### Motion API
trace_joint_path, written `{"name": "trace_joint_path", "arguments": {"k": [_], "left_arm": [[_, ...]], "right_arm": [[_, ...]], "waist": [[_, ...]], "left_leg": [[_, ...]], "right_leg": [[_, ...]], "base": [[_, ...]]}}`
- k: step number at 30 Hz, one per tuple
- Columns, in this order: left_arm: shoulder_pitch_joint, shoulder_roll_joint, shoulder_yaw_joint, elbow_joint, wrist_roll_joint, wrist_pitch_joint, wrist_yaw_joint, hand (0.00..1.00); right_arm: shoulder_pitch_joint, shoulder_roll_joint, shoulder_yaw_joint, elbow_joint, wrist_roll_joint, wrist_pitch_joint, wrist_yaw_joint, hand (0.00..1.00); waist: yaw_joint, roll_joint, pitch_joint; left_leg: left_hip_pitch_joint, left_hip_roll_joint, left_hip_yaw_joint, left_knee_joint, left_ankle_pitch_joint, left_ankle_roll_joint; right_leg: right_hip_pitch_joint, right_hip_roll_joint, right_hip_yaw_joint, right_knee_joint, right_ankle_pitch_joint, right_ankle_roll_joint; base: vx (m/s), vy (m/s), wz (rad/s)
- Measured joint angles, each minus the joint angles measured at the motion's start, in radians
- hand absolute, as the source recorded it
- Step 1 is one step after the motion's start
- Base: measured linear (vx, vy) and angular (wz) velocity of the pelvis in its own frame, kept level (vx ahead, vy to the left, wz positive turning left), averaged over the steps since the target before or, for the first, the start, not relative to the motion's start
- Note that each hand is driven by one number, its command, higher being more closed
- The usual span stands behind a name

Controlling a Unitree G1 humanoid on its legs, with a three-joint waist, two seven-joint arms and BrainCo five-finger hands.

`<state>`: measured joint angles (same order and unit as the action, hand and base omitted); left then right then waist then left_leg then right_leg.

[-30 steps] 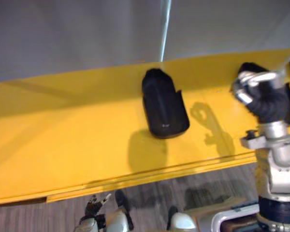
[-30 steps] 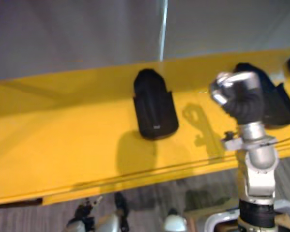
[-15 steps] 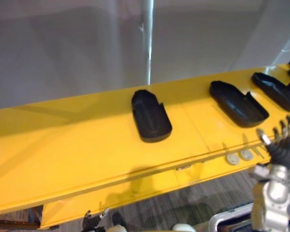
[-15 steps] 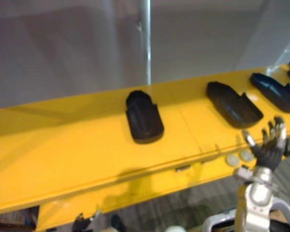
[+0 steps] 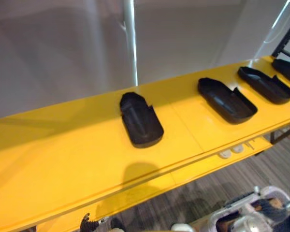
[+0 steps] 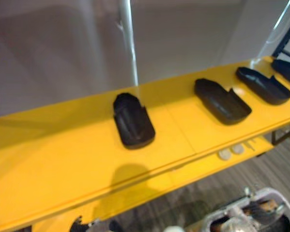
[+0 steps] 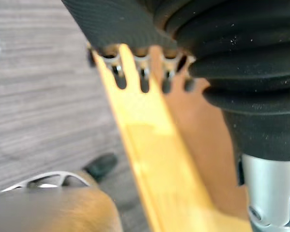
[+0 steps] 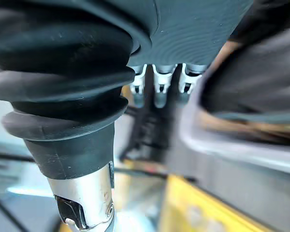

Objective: Walk over and take plastic housings, then place them on the shelf

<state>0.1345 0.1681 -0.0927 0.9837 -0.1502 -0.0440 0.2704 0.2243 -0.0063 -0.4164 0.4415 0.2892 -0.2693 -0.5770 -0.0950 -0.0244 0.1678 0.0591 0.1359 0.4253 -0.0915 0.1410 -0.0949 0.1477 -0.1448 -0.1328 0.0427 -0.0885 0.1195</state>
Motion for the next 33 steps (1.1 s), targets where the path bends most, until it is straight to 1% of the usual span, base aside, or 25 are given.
{"name": "trace_joint_path", "arguments": {"k": [2, 3, 6, 9, 10, 12, 13, 14, 16, 17, 19, 21, 24, 25, 26, 27, 29, 30, 31, 32, 33], "left_arm": [[-0.004, -0.001, -0.001, -0.001, 0.0, 0.002, 0.0, 0.0], [-0.006, 0.0, -0.001, -0.001, 0.001, 0.003, -0.001, 0.0], [-0.015, 0.0, -0.006, -0.003, 0.014, 0.004, -0.009, 0.0], [-0.012, 0.006, -0.006, -0.012, 0.091, 0.013, -0.019, 0.0], [-0.007, 0.012, -0.006, -0.011, 0.127, 0.037, -0.025, 0.0], [0.001, 0.019, -0.006, -0.01, 0.145, 0.055, -0.041, 0.0], [0.009, 0.02, -0.006, -0.01, 0.17, 0.069, -0.051, 0.0], [0.013, 0.023, -0.006, -0.009, 0.171, 0.07, -0.056, 0.0], [0.022, 0.03, -0.005, -0.006, 0.187, 0.072, -0.062, 0.0], [0.023, 0.036, -0.006, 0.003, 0.2, 0.073, -0.075, 0.0], [0.022, 0.039, -0.009, 0.019, 0.21, 0.079, -0.092, 0.0], [0.016, 0.04, -0.02, 0.02, 0.249, 0.085, -0.106, 0.0], [-0.004, 0.041, -0.053, 0.021, 0.281, 0.089, -0.13, 0.0], [-0.01, 0.041, -0.062, 0.022, 0.282, 0.091, -0.133, 0.0], [-0.014, 0.043, -0.072, 0.037, 0.276, 0.089, -0.133, 0.0], [-0.018, 0.049, -0.09, 0.043, 0.276, 0.095, -0.137, 0.0], [-0.026, 0.053, -0.109, 0.045, 0.259, 0.103, -0.135, 0.0], [-0.028, 0.054, -0.125, 0.048, 0.236, 0.109, -0.136, 0.0], [-0.034, 0.057, -0.125, 0.048, 0.23, 0.109, -0.135, 0.0], [-0.039, 0.061, -0.124, 0.042, 0.202, 0.109, -0.128, 0.0], [-0.038, 0.062, -0.123, 0.03, 0.181, 0.109, -0.117, 0.0]], "right_arm": [[-0.007, 0.009, 0.028, 0.013, 0.0, -0.003, 0.037, 0.0], [-0.009, 0.009, 0.046, 0.013, -0.004, -0.009, 0.054, 0.0], [-0.025, 0.008, 0.068, 0.036, -0.014, -0.009, 0.062, 0.0], [-0.043, 0.008, 0.093, 0.075, -0.028, -0.009, 0.077, 0.0], [-0.051, 0.009, 0.113, 0.082, -0.028, -0.009, 0.083, 0.0], [-0.05, 0.009, 0.134, 0.082, -0.028, -0.009, 0.099, 0.0], [-0.049, 0.009, 0.145, 0.082, -0.028, -0.008, 0.108, 0.0], [-0.049, 0.009, 0.153, 0.082, -0.028, -0.006, 0.119, 0.0], [-0.045, 0.009, 0.164, 0.082, -0.028, -0.002, 0.139, 0.0], [-0.044, 0.009, 0.166, 0.082, -0.028, 0.01, 0.155, 0.0], [-0.041, 0.006, 0.183, 0.084, -0.027, 0.013, 0.18, 0.0], [-0.035, 0.0, 0.219, 0.088, -0.027, 0.013, 0.21, 0.0], [-0.03, -0.001, 0.265, 0.089, -0.028, 0.013, 0.233, 0.0], [-0.03, -0.001, 0.274, 0.088, -0.029, 0.014, 0.236, 0.0], [-0.03, -0.001, 0.288, 0.087, -0.029, 0.018, 0.25, 0.0], [-0.027, -0.001, 0.299, 0.085, -0.031, 0.026, 0.256, 0.0], [-0.014, -0.002, 0.314, 0.084, -0.035, 0.036, 0.269, 0.0], [-0.013, -0.002, 0.322, 0.08, -0.044, 0.038, 0.276, 0.0], [-0.011, -0.001, 0.329, 0.08, -0.049, 0.038, 0.28, 0.0], [-0.007, -0.004, 0.341, 0.079, -0.052, 0.038, 0.293, 0.0], [-0.015, -0.018, 0.357, 0.074, -0.057, 0.035, 0.299, 0.0]], "waist": [[0.004, -0.002, 0.002], [0.012, -0.005, 0.004], [0.025, -0.01, 0.006], [0.032, -0.018, 0.007], [0.031, -0.021, 0.008], [0.03, -0.024, 0.009], [0.03, -0.031, 0.008], [0.03, -0.034, 0.005], [0.029, -0.045, -0.001], [0.03, -0.052, -0.005], [0.027, -0.055, -0.006], [0.025, -0.05, -0.01], [0.019, -0.036, -0.024], [0.015, -0.034, -0.027], [-0.001, -0.031, -0.027], [-0.007, -0.031, -0.027], [-0.005, -0.032, -0.028], [-0.006, -0.031, -0.031], [-0.007, -0.039, -0.031], [-0.008, -0.043, -0.03], [0.0, -0.034, -0.029]], "left_leg": [[0.008, -0.007, -0.005, 0.0, -0.003, 0.003], [0.011, -0.013, -0.007, 0.0, -0.006, 0.006], [0.009, -0.032, -0.027, 0.0, -0.014, 0.01], [0.008, -0.048, -0.035, 0.0, -0.02, 0.018], [0.008, -0.054, -0.031, 0.0, -0.027, 0.018], [0.01, -0.059, -0.025, 0.0, -0.034, 0.018], [0.01, -0.059, -0.013, 0.0, -0.039, 0.017], [0.012, -0.059, 0.0, 0.0, -0.042, 0.016], [0.016, -0.056, 0.025, 0.0, -0.051, 0.009], [0.024, -0.052, 0.051, 0.0, -0.057, 0.006], [0.051, -0.042, 0.085, 0.0, -0.066, -0.003], [0.086, -0.02, 0.139, 0.001, -0.077, -0.017], [0.097, 0.006, 0.19, 0.001, -0.078, -0.018], [0.099, 0.011, 0.192, 0.002, -0.078, -0.019], [0.1, 0.017, 0.195, 0.002, -0.078, -0.019], [0.104, 0.02, 0.209, 0.006, -0.078, -0.019], [0.116, 0.02, 0.23, 0.007, -0.078, -0.019], [0.109, 0.023, 0.211, 0.032, -0.082, -0.021], [0.09, 0.033, 0.179, 0.084, -0.1, -0.021], [0.035, 0.064, 0.081, 0.21, -0.158, 0.011], [-0.04, 0.09, -0.051, 0.365, -0.241, 0.044]], "right_leg": [[0.014, -0.006, -0.006, -0.004, -0.003, 0.002], [0.015, -0.013, -0.009, -0.002, -0.012, 0.007], [0.027, -0.031, -0.032, -0.001, -0.023, 0.01], [0.031, -0.047, -0.044, 0.007, -0.035, 0.017], [0.029, -0.053, -0.04, 0.006, -0.037, 0.019], [0.027, -0.059, -0.029, 0.006, -0.039, 0.02], [0.022, -0.061, -0.022, 0.006, -0.039, 0.02], [0.014, -0.06, -0.007, 0.007, -0.036, 0.024], [0.002, -0.058, 0.017, 0.011, -0.029, 0.027], [-0.007, -0.055, 0.038, 0.013, -0.027, 0.027], [-0.011, -0.044, 0.068, 0.019, -0.019, 0.02], [-0.018, -0.021, 0.109, 0.019, 0.002, 0.001], [-0.055, 0.009, 0.14, 0.019, 0.04, -0.018], [-0.059, 0.013, 0.143, 0.019, 0.047, -0.017], [-0.065, 0.02, 0.147, 0.018, 0.059, -0.02], [-0.07, 0.023, 0.16, 0.018, 0.064, -0.02], [-0.077, 0.025, 0.176, 0.017, 0.067, -0.018], [-0.081, 0.024, 0.192, 0.014, 0.073, -0.011], [-0.084, 0.021, 0.197, 0.014, 0.076, -0.012], [-0.096, 0.025, 0.216, 0.02, 0.079, -0.012], [-0.112, 0.036, 0.247, 0.023, 0.069, -0.012]], "base": [[0.0, 0.014, 0.09], [-0.02, 0.027, 0.08], [0.0, 0.043, 0.21], [0.02, 0.043, 0.13], [0.04, 0.05, -0.03], [0.06, 0.045, -0.09], [0.09, 0.036, -0.21], [0.08, 0.027, -0.33], [0.09, 0.016, -0.41], [0.13, 0.006, -0.57], [0.13, 0.004, -0.66], [0.08, -0.008, -0.72], [0.03, -0.035, -0.67], [-0.01, -0.049, -0.58], [-0.04, -0.037, -0.33], [-0.07, -0.029, -0.37], [-0.1, -0.016, -0.38], [-0.1, -0.02, -0.25], [-0.1, -0.025, -0.29], [-0.11, -0.045, -0.53], [-0.25, 0.011, -1.28]]}}
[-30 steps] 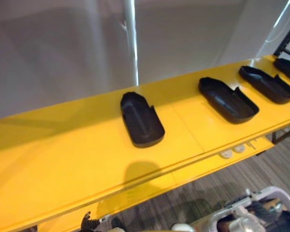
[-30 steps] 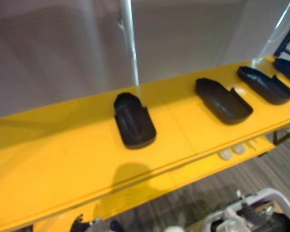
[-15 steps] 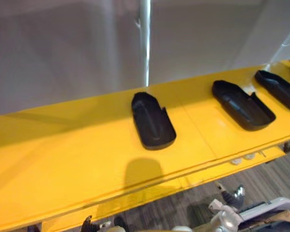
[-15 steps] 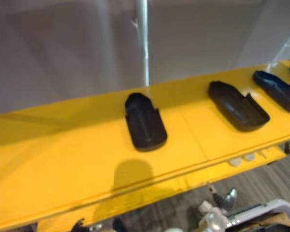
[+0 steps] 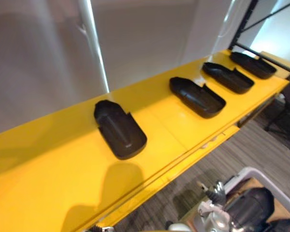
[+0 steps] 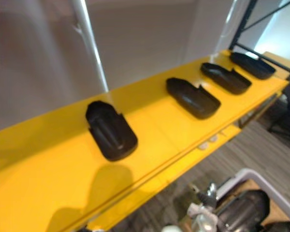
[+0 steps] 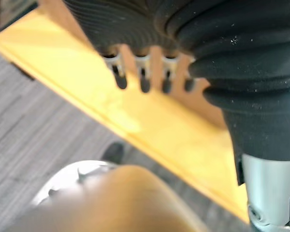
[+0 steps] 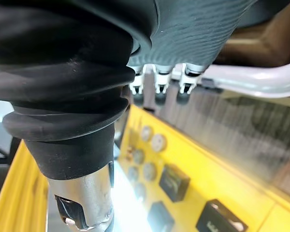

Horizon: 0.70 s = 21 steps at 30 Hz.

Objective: Walk over and take plastic housings, then place them on the shelf

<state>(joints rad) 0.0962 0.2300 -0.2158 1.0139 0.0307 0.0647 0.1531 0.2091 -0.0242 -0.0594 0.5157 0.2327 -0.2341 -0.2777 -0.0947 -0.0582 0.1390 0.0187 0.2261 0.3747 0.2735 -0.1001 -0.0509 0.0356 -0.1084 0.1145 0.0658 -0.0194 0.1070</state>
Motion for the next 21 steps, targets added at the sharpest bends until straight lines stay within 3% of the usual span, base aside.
{"name": "trace_joint_path", "arguments": {"k": [1, 3, 4, 7, 8, 9, 12, 15, 18, 19, 20, 21], "left_arm": [[0.005, -0.027, 0.003, -0.014, -0.052, -0.003, 0.026, 0.0], [0.011, -0.062, 0.006, -0.012, -0.1, -0.008, 0.053, 0.0], [0.012, -0.065, 0.008, -0.012, -0.112, -0.016, 0.068, 0.0], [0.016, -0.052, 0.02, -0.004, -0.113, -0.045, 0.075, 0.0], [0.022, -0.039, 0.04, -0.004, -0.113, -0.053, 0.079, 0.0], [0.025, -0.043, 0.059, 0.001, -0.122, -0.061, 0.084, 0.0], [0.044, -0.07, 0.088, 0.001, -0.141, -0.068, 0.092, 0.0], [0.054, -0.106, 0.124, -0.004, -0.15, -0.048, 0.11, 0.0], [0.051, -0.117, 0.178, -0.015, -0.138, -0.007, 0.115, 0.0], [0.053, -0.112, 0.2, -0.021, -0.131, 0.004, 0.12, 0.0], [0.054, -0.106, 0.223, -0.025, -0.129, 0.018, 0.133, 0.0], [0.056, -0.108, 0.242, -0.016, -0.127, 0.041, 0.145, 0.0]], "right_arm": [[-0.04, -0.056, 0.024, -0.007, -0.003, -0.008, 0.015, 0.0], [-0.057, -0.112, 0.026, -0.007, -0.002, -0.03, 0.033, 0.0], [-0.06, -0.131, 0.024, -0.007, -0.002, -0.047, 0.04, 0.0], [-0.061, -0.129, 0.029, -0.006, -0.001, -0.062, 0.047, 0.0], [-0.061, -0.129, 0.042, -0.011, -0.002, -0.076, 0.054, 0.0], [-0.071, -0.143, 0.045, -0.032, -0.009, -0.078, 0.062, 0.0], [-0.085, -0.149, 0.046, -0.055, 0.015, -0.1, 0.06, 0.0], [-0.068, -0.125, 0.051, -0.058, 0.065, -0.105, 0.041, 0.0], [-0.017, -0.058, 0.065, -0.137, 0.113, -0.132, 0.043, 0.0], [0.004, -0.04, 0.082, -0.175, 0.101, -0.139, 0.05, 0.0], [0.016, -0.025, 0.108, -0.207, 0.067, -0.141, 0.058, 0.0], [0.011, -0.02, 0.132, -0.224, 0.03, -0.141, 0.061, 0.0]], "waist": [[0.023, 0.061, 0.013], [0.027, 0.12, 0.016], [0.029, 0.125, 0.018], [0.036, 0.108, 0.027], [0.048, 0.075, 0.026], [0.064, 0.07, 0.032], [0.057, 0.086, 0.037], [0.067, 0.123, 0.049], [0.08, 0.104, 0.079], [0.08, 0.08, 0.096], [0.084, 0.056, 0.109], [0.094, 0.052, 0.112]], "left_leg": [[-0.081, 0.019, -0.235, 0.171, -0.109, -0.013], [-0.087, 0.009, -0.391, 0.208, -0.198, -0.058], [-0.09, -0.007, -0.422, 0.193, -0.257, -0.089], [-0.124, -0.026, -0.415, 0.179, -0.253, -0.055], [-0.125, -0.059, -0.416, 0.153, -0.243, -0.042], [-0.13, -0.088, -0.425, 0.146, -0.234, -0.045], [-0.177, -0.121, -0.461, 0.18, -0.231, -0.044], [-0.212, -0.117, -0.504, 0.313, -0.249, -0.059], [-0.202, -0.096, -0.482, 0.394, -0.287, -0.051], [-0.186, -0.097, -0.466, 0.399, -0.297, -0.04], [-0.176, -0.094, -0.432, 0.391, -0.302, -0.022], [-0.175, -0.056, -0.376, 0.36, -0.286, 0.007]], "right_leg": [[-0.043, 0.045, 0.066, 0.017, -0.013, 0.008], [-0.08, 0.086, 0.128, 0.041, -0.012, 0.011], [-0.107, 0.094, 0.15, 0.044, -0.012, 0.011], [-0.159, 0.095, 0.158, 0.134, -0.019, 0.026], [-0.146, 0.09, 0.15, 0.157, -0.03, 0.011], [-0.129, 0.066, 0.138, 0.102, -0.047, 0.024], [-0.143, 0.056, 0.138, 0.098, -0.043, 0.025], [-0.147, 0.074, 0.122, 0.177, -0.048, 0.038], [-0.144, 0.09, 0.087, 0.242, -0.048, 0.037], [-0.148, 0.081, 0.046, 0.265, -0.042, 0.031], [-0.176, 0.076, -0.005, 0.27, -0.004, -0.006], [-0.177, 0.072, -0.045, 0.238, 0.039, -0.046]], "base": [[-0.31, 0.082, -1.4], [-0.34, 0.219, -1.33], [-0.29, 0.218, -0.97], [-0.14, 0.137, -0.39], [-0.05, 0.04, -0.15], [-0.02, 0.019, -0.14], [-0.11, 0.059, 0.23], [-0.01, 0.095, 0.16], [-0.03, 0.106, -0.26], [-0.15, 0.086, -0.53], [-0.23, 0.061, -0.98], [-0.27, 0.069, -1.14]]}}
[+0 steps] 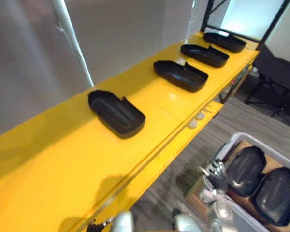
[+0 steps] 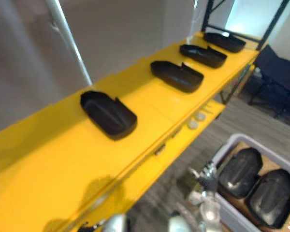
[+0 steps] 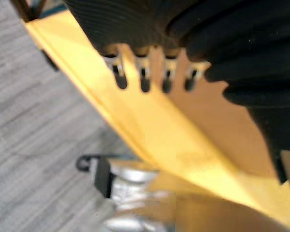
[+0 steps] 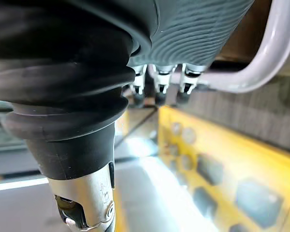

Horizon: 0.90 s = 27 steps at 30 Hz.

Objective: Walk over and take plastic housings, then place them on the shelf

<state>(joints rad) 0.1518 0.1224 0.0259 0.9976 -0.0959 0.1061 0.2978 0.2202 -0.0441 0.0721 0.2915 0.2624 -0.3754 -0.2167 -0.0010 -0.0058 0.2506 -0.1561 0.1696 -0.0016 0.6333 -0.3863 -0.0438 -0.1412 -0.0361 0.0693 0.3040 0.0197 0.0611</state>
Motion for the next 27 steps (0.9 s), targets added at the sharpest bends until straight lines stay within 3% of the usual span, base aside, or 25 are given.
{"name": "trace_joint_path", "arguments": {"k": [2, 4, 6, 7, 8, 9, 10, 11, 12, 13, 14, 15, 16, 17, 18, 20, 21, 22, 23, 24, 26, 27], "left_arm": [[0.004, 0.002, 0.005, 0.005, 0.028, 0.016, 0.006, 0.0], [0.004, 0.016, 0.008, 0.007, 0.061, 0.039, 0.0, 0.0], [0.008, 0.025, 0.024, 0.007, 0.085, 0.043, -0.01, 0.0], [0.01, 0.027, 0.044, 0.007, 0.106, 0.043, -0.017, 0.0], [0.01, 0.028, 0.047, 0.007, 0.107, 0.043, -0.019, 0.0], [0.002, 0.037, 0.069, 0.008, 0.105, 0.041, -0.026, 0.0], [-0.006, 0.028, 0.068, 0.016, 0.1, 0.04, -0.036, 0.0], [-0.004, 0.026, 0.055, 0.018, 0.095, 0.034, -0.037, 0.0], [-0.003, 0.03, 0.045, 0.02, 0.094, 0.028, -0.038, 0.0], [-0.008, 0.037, 0.038, 0.026, 0.093, 0.027, -0.038, 0.0], [-0.013, 0.062, 0.026, 0.022, 0.089, 0.012, -0.038, 0.0], [-0.025, 0.084, 0.026, 0.019, 0.061, -0.01, -0.035, 0.0], [-0.035, 0.095, 0.027, 0.018, 0.048, -0.02, -0.031, 0.0], [-0.052, 0.113, 0.03, 0.008, 0.013, -0.044, -0.019, 0.0], [-0.081, 0.121, 0.033, 0.006, -0.031, -0.06, 0.0, 0.0], [-0.094, 0.101, 0.043, 0.006, -0.112, -0.083, 0.036, 0.0], [-0.086, 0.065, 0.062, 0.011, -0.154, -0.094, 0.061, 0.0], [-0.079, 0.044, 0.066, 0.017, -0.182, -0.096, 0.072, 0.0], [-0.035, 0.008, 0.083, 0.016, -0.216, -0.108, 0.085, 0.0], [0.005, -0.021, 0.084, 0.015, -0.219, -0.116, 0.087, 0.0], [0.077, -0.066, 0.111, 0.014, -0.216, -0.124, 0.09, 0.0], [0.105, -0.076, 0.109, 0.013, -0.209, -0.127, 0.087, 0.0]], "right_arm": [[0.012, -0.001, 0.027, -0.034, -0.027, -0.004, 0.0, 0.0], [0.005, -0.007, 0.039, -0.039, -0.048, -0.012, 0.0, 0.0], [-0.014, -0.024, 0.05, -0.038, -0.065, -0.014, -0.007, 0.0], [-0.031, -0.039, 0.059, -0.033, -0.088, -0.014, -0.013, 0.0], [-0.038, -0.045, 0.062, -0.033, -0.093, -0.014, -0.014, 0.0], [-0.062, -0.059, 0.067, -0.016, -0.115, -0.013, -0.029, 0.0], [-0.08, -0.069, 0.067, -0.006, -0.13, -0.01, -0.046, 0.0], [-0.08, -0.09, 0.059, -0.005, -0.136, -0.008, -0.056, 0.0], [-0.075, -0.088, 0.057, -0.009, -0.138, 0.003, -0.066, 0.0], [-0.073, -0.088, 0.055, -0.016, -0.139, 0.006, -0.07, 0.0], [-0.051, -0.088, 0.055, -0.018, -0.139, 0.025, -0.074, 0.0], [-0.031, -0.087, 0.055, -0.018, -0.139, 0.043, -0.073, 0.0], [-0.019, -0.085, 0.053, -0.021, -0.139, 0.05, -0.073, 0.0], [0.0, -0.073, 0.042, -0.035, -0.137, 0.059, -0.073, 0.0], [0.014, -0.055, 0.024, -0.043, -0.125, 0.06, -0.073, 0.0], [0.011, -0.054, 0.015, -0.036, -0.093, 0.068, -0.076, 0.0], [0.01, -0.059, 0.003, -0.033, -0.077, 0.067, -0.092, 0.0], [0.012, -0.067, -0.011, -0.021, -0.071, 0.068, -0.096, 0.0], [0.024, -0.079, -0.035, 0.013, -0.048, 0.069, -0.112, 0.0], [0.036, -0.084, -0.051, 0.043, -0.039, 0.069, -0.115, 0.0], [0.04, -0.09, -0.115, 0.108, -0.027, 0.068, -0.114, 0.0], [0.043, -0.087, -0.133, 0.14, 0.005, 0.068, -0.109, 0.0]], "waist": [[0.011, -0.014, 0.002], [0.016, -0.033, 0.01], [0.018, -0.042, 0.004], [0.025, -0.053, -0.001], [0.03, -0.057, -0.003], [0.047, -0.061, -0.008], [0.048, -0.048, -0.014], [0.049, -0.035, -0.022], [0.042, -0.037, -0.019], [0.029, -0.039, -0.02], [0.019, -0.049, -0.027], [0.016, -0.049, -0.031], [0.014, -0.05, -0.036], [0.012, -0.06, -0.041], [0.01, -0.078, -0.04], [0.015, -0.082, -0.025], [0.014, -0.057, -0.003], [0.004, -0.029, 0.014], [-0.005, -0.018, 0.023], [-0.003, -0.001, 0.014], [-0.009, 0.019, 0.008], [-0.006, 0.017, 0.009]], "left_leg": [[0.005, 0.015, 0.066, -0.033, 0.03, 0.009], [0.033, 0.028, 0.156, -0.107, 0.086, 0.019], [0.043, 0.045, 0.226, -0.168, 0.14, 0.007], [0.05, 0.061, 0.277, -0.187, 0.161, -0.002], [0.048, 0.069, 0.295, -0.185, 0.163, -0.006], [0.038, 0.091, 0.328, -0.175, 0.167, -0.017], [0.034, 0.052, 0.281, -0.225, 0.165, -0.02], [0.041, 0.029, 0.25, -0.279, 0.189, 0.003], [0.058, 0.048, 0.279, -0.32, 0.227, -0.02], [0.056, 0.045, 0.282, -0.326, 0.238, -0.018], [0.052, 0.056, 0.29, -0.326, 0.25, -0.03], [0.023, 0.092, 0.288, -0.306, 0.262, -0.051], [-0.003, 0.114, 0.279, -0.289, 0.269, -0.063], [-0.066, 0.147, 0.254, -0.25, 0.283, -0.084], [-0.127, 0.167, 0.221, -0.216, 0.3, -0.112], [-0.139, 0.211, 0.2, -0.221, 0.342, -0.158], [-0.1, 0.24, 0.2, -0.264, 0.38, -0.168], [-0.071, 0.256, 0.198, -0.294, 0.404, -0.155], [-0.009, 0.25, 0.197, -0.351, 0.436, -0.116], [0.016, 0.232, 0.164, -0.363, 0.432, -0.111], [0.012, 0.172, 0.089, -0.297, 0.345, -0.113], [-0.004, 0.116, 0.103, -0.188, 0.263, -0.11]], "right_leg": [[-0.053, -0.021, -0.087, 0.201, -0.064, -0.024], [-0.043, -0.076, -0.188, 0.404, -0.132, -0.074], [0.008, -0.147, -0.257, 0.445, -0.15, -0.102], [0.047, -0.207, -0.285, 0.426, -0.144, -0.112], [0.063, -0.231, -0.29, 0.407, -0.116, -0.122], [0.074, -0.204, -0.298, 0.308, -0.091, -0.11], [0.075, -0.178, -0.29, 0.219, -0.078, -0.125], [0.073, -0.156, -0.251, 0.159, -0.068, -0.112], [0.06, -0.164, -0.236, 0.182, -0.091, -0.115], [0.049, -0.185, -0.232, 0.236, -0.11, -0.118], [0.04, -0.23, -0.206, 0.303, -0.135, -0.105], [0.051, -0.242, -0.175, 0.297, -0.137, -0.101], [0.06, -0.239, -0.166, 0.269, -0.133, -0.095], [0.079, -0.228, -0.148, 0.187, -0.115, -0.066], [0.108, -0.221, -0.153, 0.107, -0.11, 0.015], [0.149, -0.189, -0.205, 0.038, -0.233, 0.168], [0.173, -0.166, -0.234, 0.028, -0.291, 0.156], [0.185, -0.144, -0.239, 0.047, -0.292, 0.153], [0.182, -0.128, -0.228, 0.08, -0.298, 0.143], [0.178, -0.123, -0.212, 0.085, -0.303, 0.133], [0.15, -0.126, -0.17, 0.084, -0.314, 0.097], [0.134, -0.14, -0.15, 0.072, -0.308, 0.081]], "base": [[-0.19, 0.068, -1.07], [-0.14, 0.053, -1.14], [-0.12, -0.033, -1.15], [-0.09, -0.073, -1.09], [-0.18, -0.137, -1.55], [-0.19, -0.057, -1.49], [-0.22, -0.01, -1.7], [-0.14, 0.032, -1.27], [-0.09, -0.036, -0.79], [-0.06, -0.162, -0.52], [-0.06, -0.245, -0.3], [-0.07, -0.259, -0.3], [-0.13, -0.322, -0.13], [-0.21, -0.502, 0.12], [-0.22, -0.539, 0.14], [-0.25, -0.543, -0.12], [-0.22, -0.461, -0.22], [-0.2, -0.367, -0.18], [-0.15, -0.232, -0.19], [-0.17, -0.204, -0.44], [-0.14, -0.061, -0.55], [-0.11, 0.028, -0.44]]}}
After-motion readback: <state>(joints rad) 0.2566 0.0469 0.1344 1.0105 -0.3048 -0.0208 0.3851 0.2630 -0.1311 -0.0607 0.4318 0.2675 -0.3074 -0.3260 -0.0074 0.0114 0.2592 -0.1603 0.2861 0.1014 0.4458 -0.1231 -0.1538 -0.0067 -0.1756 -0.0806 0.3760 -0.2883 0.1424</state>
